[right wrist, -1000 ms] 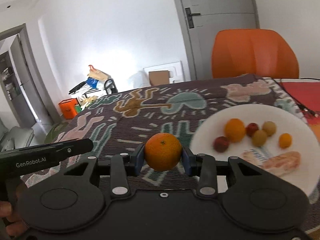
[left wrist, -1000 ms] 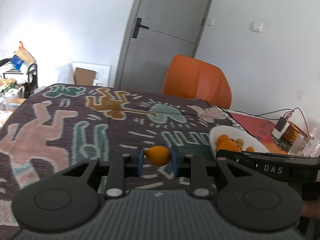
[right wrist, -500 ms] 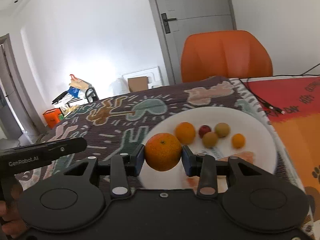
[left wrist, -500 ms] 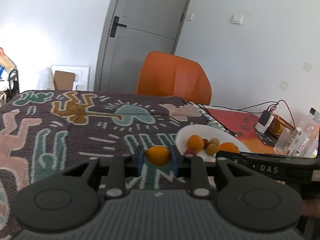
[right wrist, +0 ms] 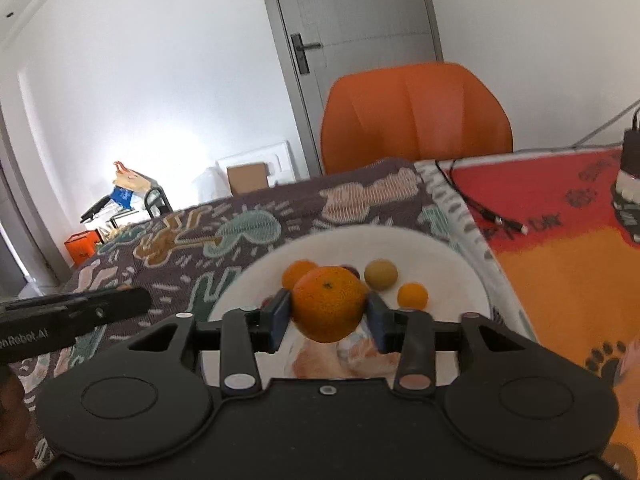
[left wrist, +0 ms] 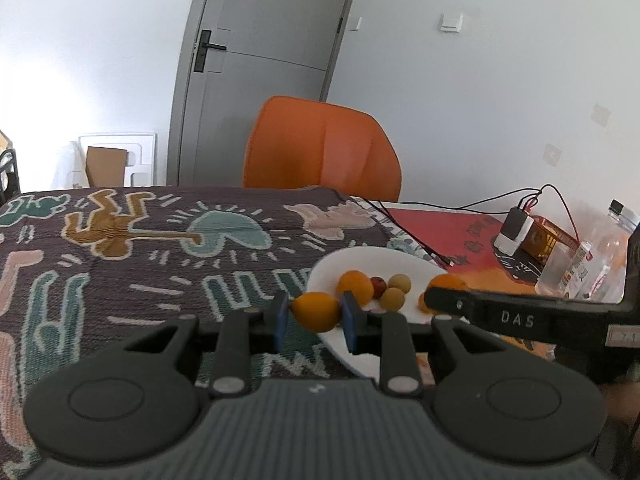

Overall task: Organize fruits
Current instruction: 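Carry both oranges over the white plate and open both tools to drop them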

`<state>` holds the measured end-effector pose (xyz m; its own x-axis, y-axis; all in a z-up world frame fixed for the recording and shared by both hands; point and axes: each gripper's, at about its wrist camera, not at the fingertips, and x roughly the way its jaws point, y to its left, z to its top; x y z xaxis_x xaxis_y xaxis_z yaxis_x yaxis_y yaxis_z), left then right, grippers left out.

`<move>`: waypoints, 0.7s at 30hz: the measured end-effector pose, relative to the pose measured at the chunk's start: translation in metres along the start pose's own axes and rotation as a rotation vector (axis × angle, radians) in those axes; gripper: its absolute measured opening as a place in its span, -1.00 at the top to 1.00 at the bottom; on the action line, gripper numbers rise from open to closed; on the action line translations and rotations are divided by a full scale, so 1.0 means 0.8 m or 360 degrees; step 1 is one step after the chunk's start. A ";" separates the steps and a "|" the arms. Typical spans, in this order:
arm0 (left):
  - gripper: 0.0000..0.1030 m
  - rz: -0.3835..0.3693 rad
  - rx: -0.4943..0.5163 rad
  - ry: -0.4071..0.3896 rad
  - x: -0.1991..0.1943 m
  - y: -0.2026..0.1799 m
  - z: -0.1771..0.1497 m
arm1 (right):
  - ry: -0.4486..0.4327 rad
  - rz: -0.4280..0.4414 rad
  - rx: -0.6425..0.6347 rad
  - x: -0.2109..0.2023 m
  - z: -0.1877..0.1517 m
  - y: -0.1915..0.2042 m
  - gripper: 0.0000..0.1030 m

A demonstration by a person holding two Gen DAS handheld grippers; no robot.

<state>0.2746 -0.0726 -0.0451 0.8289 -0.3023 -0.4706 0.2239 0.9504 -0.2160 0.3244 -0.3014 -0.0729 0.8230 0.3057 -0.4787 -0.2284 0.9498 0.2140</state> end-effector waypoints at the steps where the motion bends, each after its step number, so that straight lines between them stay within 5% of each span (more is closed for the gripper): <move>1: 0.49 -0.0006 0.0005 0.0001 0.001 -0.002 0.000 | -0.0018 -0.0001 -0.0002 -0.002 0.002 -0.001 -0.03; 14: 0.47 -0.0078 0.0068 0.0042 0.021 -0.035 0.006 | -0.0037 0.0011 0.0096 -0.046 -0.018 -0.016 -0.13; 21: -0.03 -0.0035 0.0084 -0.0006 0.004 -0.041 0.006 | -0.0027 0.0013 0.0114 -0.056 -0.032 -0.015 -0.23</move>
<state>0.2727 -0.1042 -0.0357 0.8256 -0.3229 -0.4628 0.2686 0.9461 -0.1810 0.2771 -0.3249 -0.0757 0.8301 0.3119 -0.4623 -0.1980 0.9398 0.2785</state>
